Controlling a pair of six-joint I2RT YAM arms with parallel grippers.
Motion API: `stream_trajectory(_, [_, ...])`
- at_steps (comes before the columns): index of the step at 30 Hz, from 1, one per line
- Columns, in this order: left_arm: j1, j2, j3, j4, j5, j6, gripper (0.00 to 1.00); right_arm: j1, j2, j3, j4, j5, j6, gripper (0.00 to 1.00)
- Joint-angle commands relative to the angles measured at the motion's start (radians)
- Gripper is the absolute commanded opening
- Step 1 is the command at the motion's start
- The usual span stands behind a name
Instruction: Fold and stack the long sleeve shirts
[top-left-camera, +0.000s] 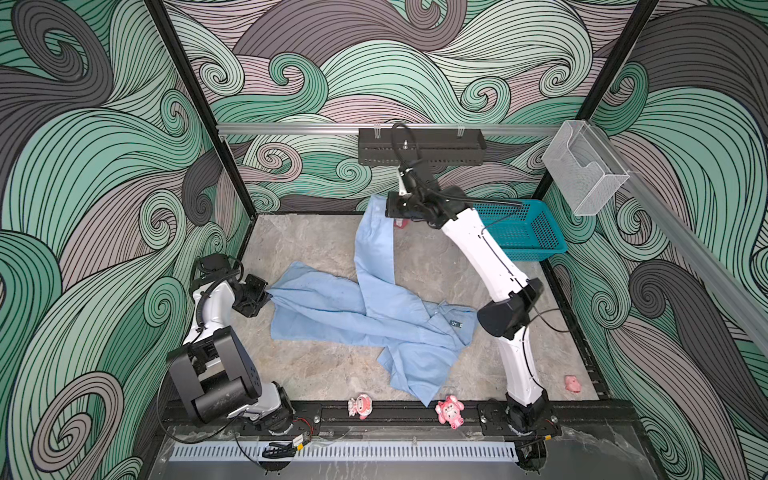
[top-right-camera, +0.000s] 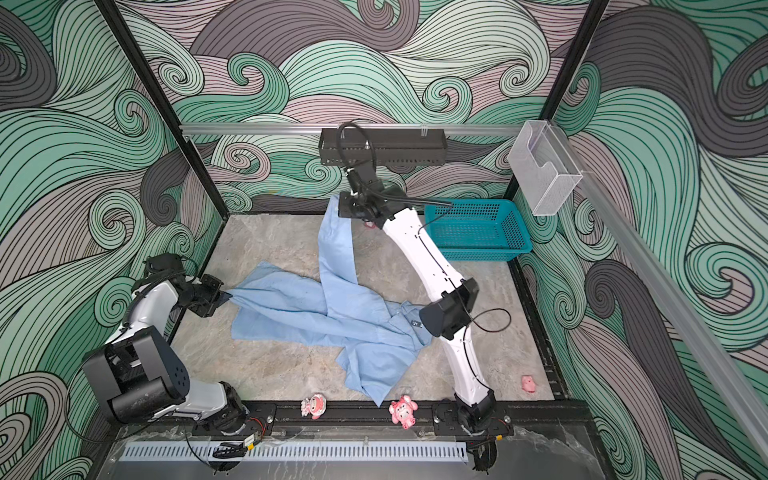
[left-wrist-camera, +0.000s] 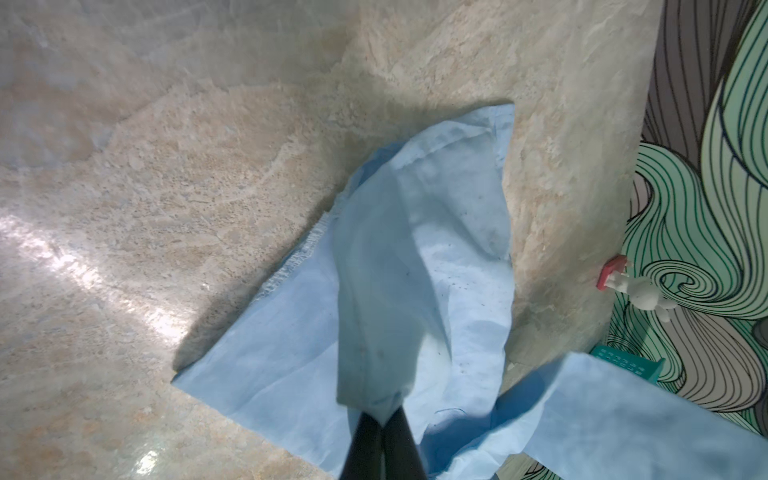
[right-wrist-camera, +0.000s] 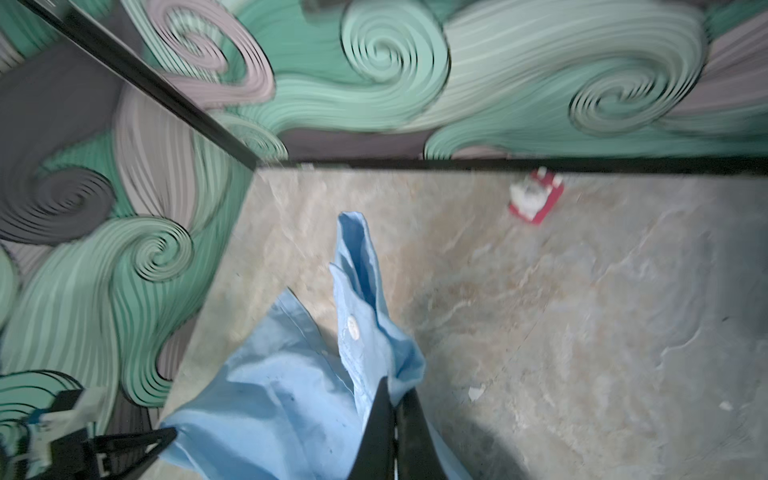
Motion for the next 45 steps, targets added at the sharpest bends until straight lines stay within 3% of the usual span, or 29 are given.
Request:
stream_trajectory(1, [-0.004,-0.025,0.091,-0.034,0.033,-0.044,0.0,-0.048,0.031,0.032,-0.026,0.017,-0.077,0.0])
stream_trajectory(6, [-0.025,0.029,0.242,-0.021,0.053,-0.11,0.0,-0.112,0.066,0.146,0.024,0.005,-0.16,0.0])
stream_trajectory(11, [-0.082,0.122,0.403,0.02,0.036,-0.19,0.0,-0.19,0.055,0.159,0.145,0.0,-0.184,0.0])
stream_trajectory(19, [-0.183,0.377,0.622,0.047,0.017,-0.272,0.0,-0.28,-0.017,0.159,0.361,0.026,-0.182,0.0])
stream_trajectory(31, [-0.28,0.77,0.99,0.057,-0.019,-0.325,0.0,-0.338,-0.015,0.167,0.599,0.1,-0.307,0.0])
stream_trajectory(40, [-0.291,0.934,1.166,0.118,-0.07,-0.337,0.0,-0.348,0.054,0.169,0.738,0.098,-0.411,0.0])
stream_trajectory(45, [-0.297,1.041,1.298,0.114,-0.072,-0.341,0.02,-0.34,0.085,0.176,0.721,0.073,-0.419,0.0])
